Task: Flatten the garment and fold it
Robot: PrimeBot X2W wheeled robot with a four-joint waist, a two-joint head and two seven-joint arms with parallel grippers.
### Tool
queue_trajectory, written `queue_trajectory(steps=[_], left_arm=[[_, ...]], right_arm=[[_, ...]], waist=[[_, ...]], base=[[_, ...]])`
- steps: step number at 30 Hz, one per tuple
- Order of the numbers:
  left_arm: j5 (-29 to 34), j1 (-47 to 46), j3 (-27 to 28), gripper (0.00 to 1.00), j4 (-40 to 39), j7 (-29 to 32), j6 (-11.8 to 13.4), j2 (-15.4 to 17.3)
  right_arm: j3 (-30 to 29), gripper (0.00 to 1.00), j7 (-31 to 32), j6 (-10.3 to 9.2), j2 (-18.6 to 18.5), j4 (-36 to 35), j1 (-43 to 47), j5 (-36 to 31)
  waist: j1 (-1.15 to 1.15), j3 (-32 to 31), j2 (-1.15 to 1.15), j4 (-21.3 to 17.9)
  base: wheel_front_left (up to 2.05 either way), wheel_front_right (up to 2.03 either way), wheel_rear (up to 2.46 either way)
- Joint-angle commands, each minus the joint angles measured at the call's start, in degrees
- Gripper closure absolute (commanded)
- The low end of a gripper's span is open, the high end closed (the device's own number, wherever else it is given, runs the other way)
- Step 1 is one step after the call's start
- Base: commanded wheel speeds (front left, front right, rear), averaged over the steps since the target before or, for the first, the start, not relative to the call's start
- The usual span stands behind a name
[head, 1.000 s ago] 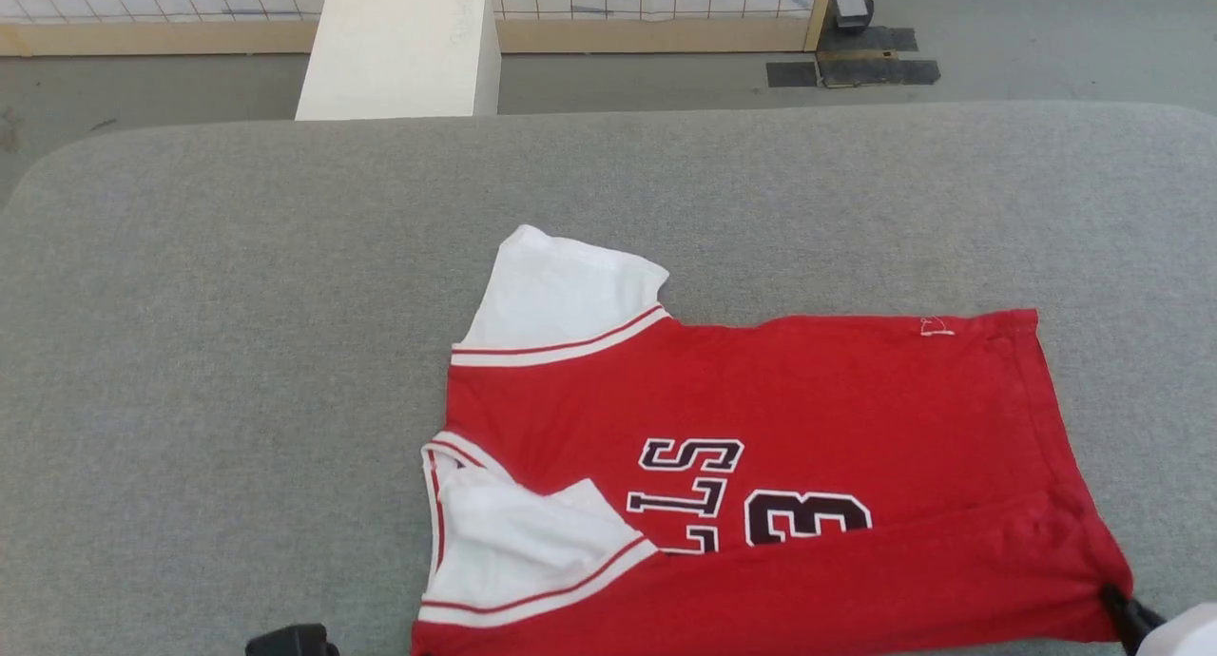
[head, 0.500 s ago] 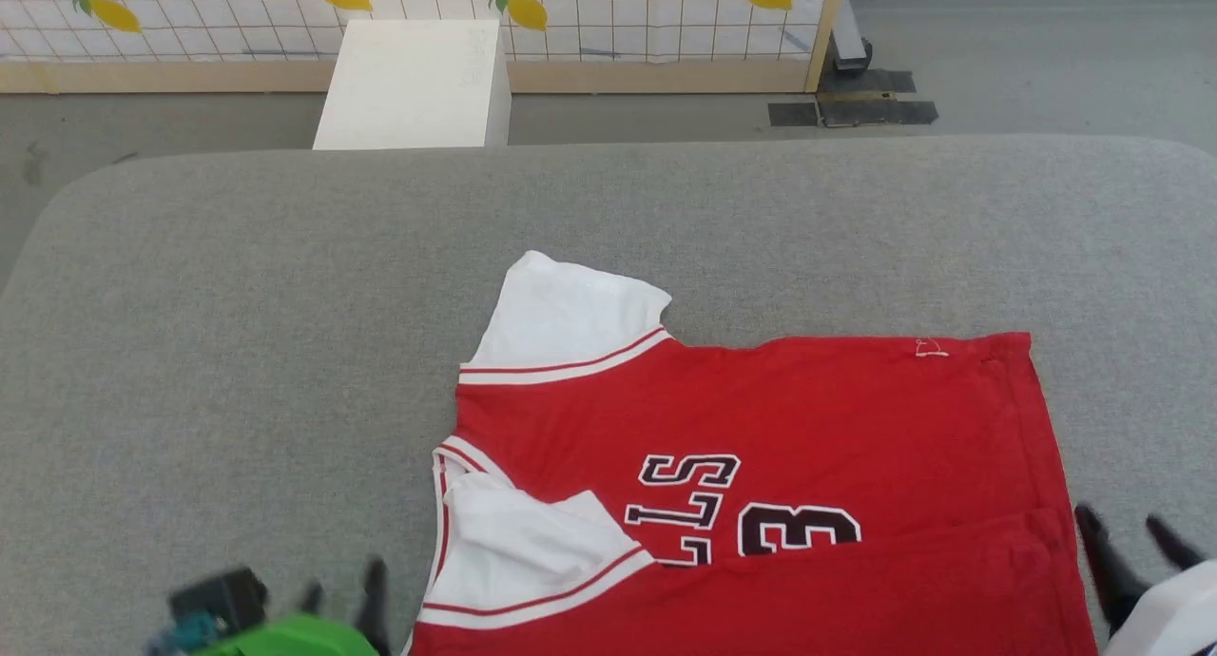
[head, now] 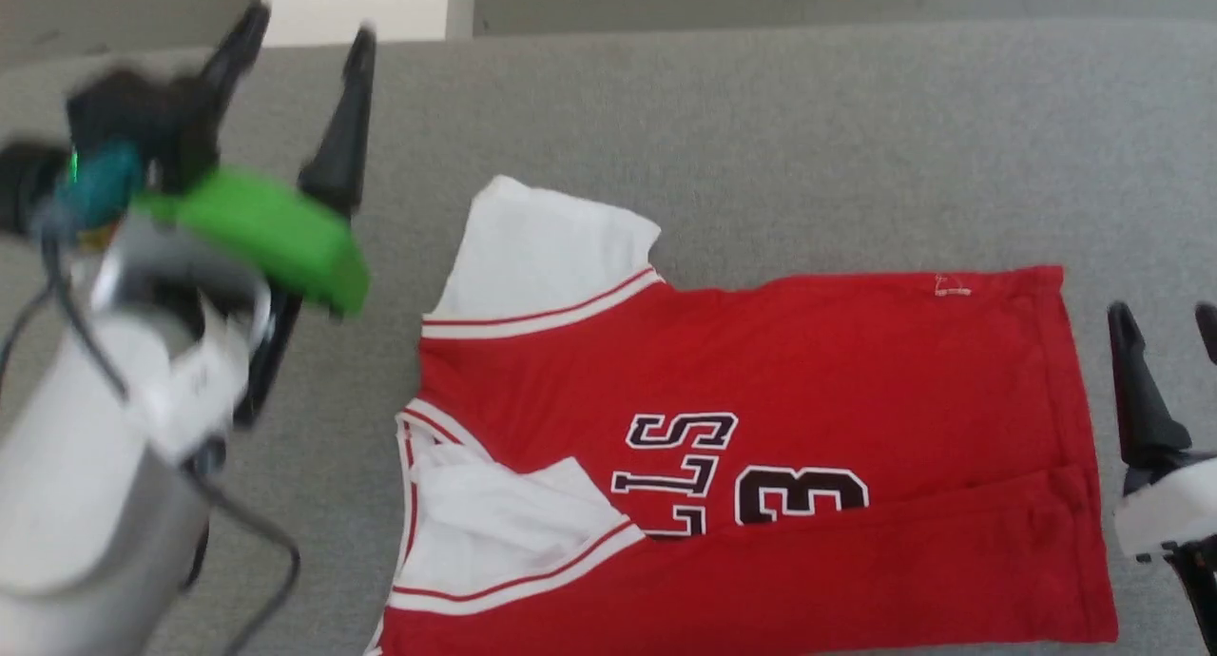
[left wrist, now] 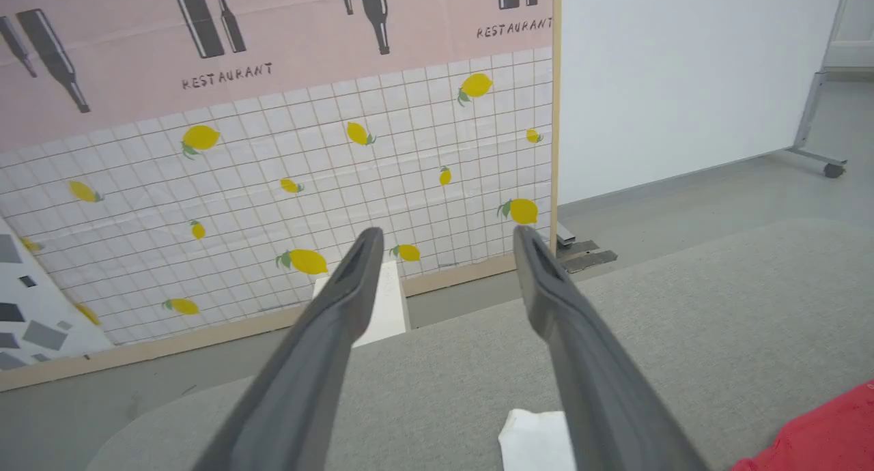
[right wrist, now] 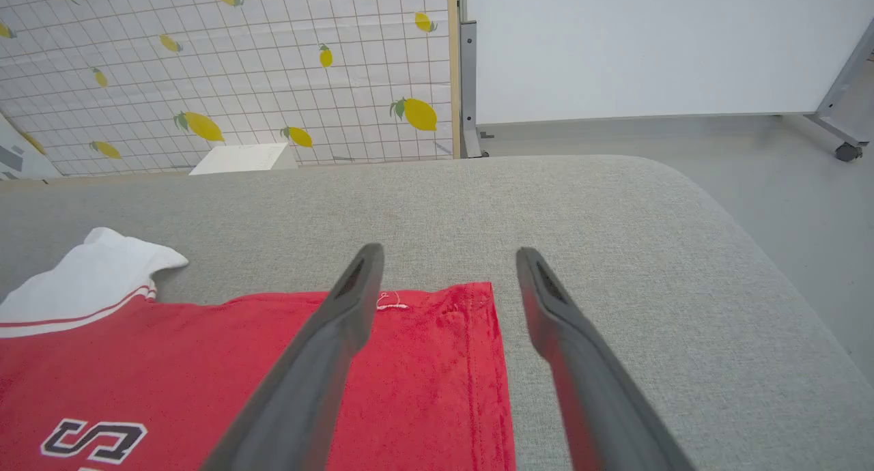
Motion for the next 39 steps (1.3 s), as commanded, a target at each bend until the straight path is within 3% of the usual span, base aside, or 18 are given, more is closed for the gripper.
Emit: queue_trajectory(steps=[1,5,9,15,22,23,24,29,34,39], left_arm=[[-0.1,-3.4,-1.0,0.00,2.5,1.5,-1.7,-0.3],[-3.0,-11.4,-4.3,0.00,10.6,5.4,-7.6,-2.8],[-4.9,-14.6,-6.6,0.00,19.2,8.1,-12.6,-2.9],[-5.8,-16.2,-7.9,0.00,26.6,10.9,-14.4,-2.5],[-7.2,-16.3,-9.4,0.00,30.6,17.2,-14.7,-2.1],[-7.6,-16.2,-9.5,0.60,30.8,18.0,-14.7,-2.2],[-7.8,-16.2,-9.7,1.00,30.9,18.3,-14.8,-2.3],[-7.5,-16.1,-9.8,1.00,30.9,16.6,-14.5,-2.6],[-7.4,-15.2,-9.8,1.00,30.9,13.4,-14.5,-3.2],[-7.7,-14.3,-10.3,1.00,30.8,11.5,-14.6,-4.4]], right_arm=[[0.6,0.00,-0.6,-0.09,0.0,-0.4,-1.6,-0.2],[2.0,0.00,-1.5,-0.09,0.2,-0.6,-3.9,0.0],[2.7,0.00,-2.5,-0.09,0.5,0.3,-5.4,0.2],[2.5,0.00,-3.2,-0.09,0.5,0.8,-6.5,0.4],[1.4,0.00,-3.1,-0.09,0.2,0.5,-6.9,0.5],[1.2,0.00,-2.9,-0.09,0.2,0.3,-6.9,0.4],[1.1,0.00,-2.8,-0.09,0.2,0.3,-7.0,0.4],[2.0,0.00,-1.8,-0.09,-1.1,-0.1,-8.1,0.5],[3.2,0.00,0.9,-0.09,-5.0,0.0,-12.6,2.4],[2.8,0.00,10.6,-0.09,-8.4,6.8,-21.2,6.9]], waist=[[0.00,6.4,0.00,-1.9],[0.00,9.9,0.00,-3.3],[0.00,12.5,0.00,-4.7],[0.00,15.2,0.00,-6.2],[0.00,16.9,0.00,-6.3],[0.00,17.0,0.00,-6.2],[0.00,17.1,0.00,-6.1],[0.00,16.0,0.00,-4.9],[0.00,13.4,0.00,-3.8],[0.00,11.4,0.00,-2.4]], base=[[0.00,0.00,0.00],[0.00,0.00,0.00],[0.00,0.00,0.00],[0.00,0.00,0.00],[0.00,0.00,0.00],[0.00,0.00,0.00],[0.00,0.00,0.00],[0.00,0.00,0.00],[0.00,0.00,0.00],[0.00,0.00,0.00]])
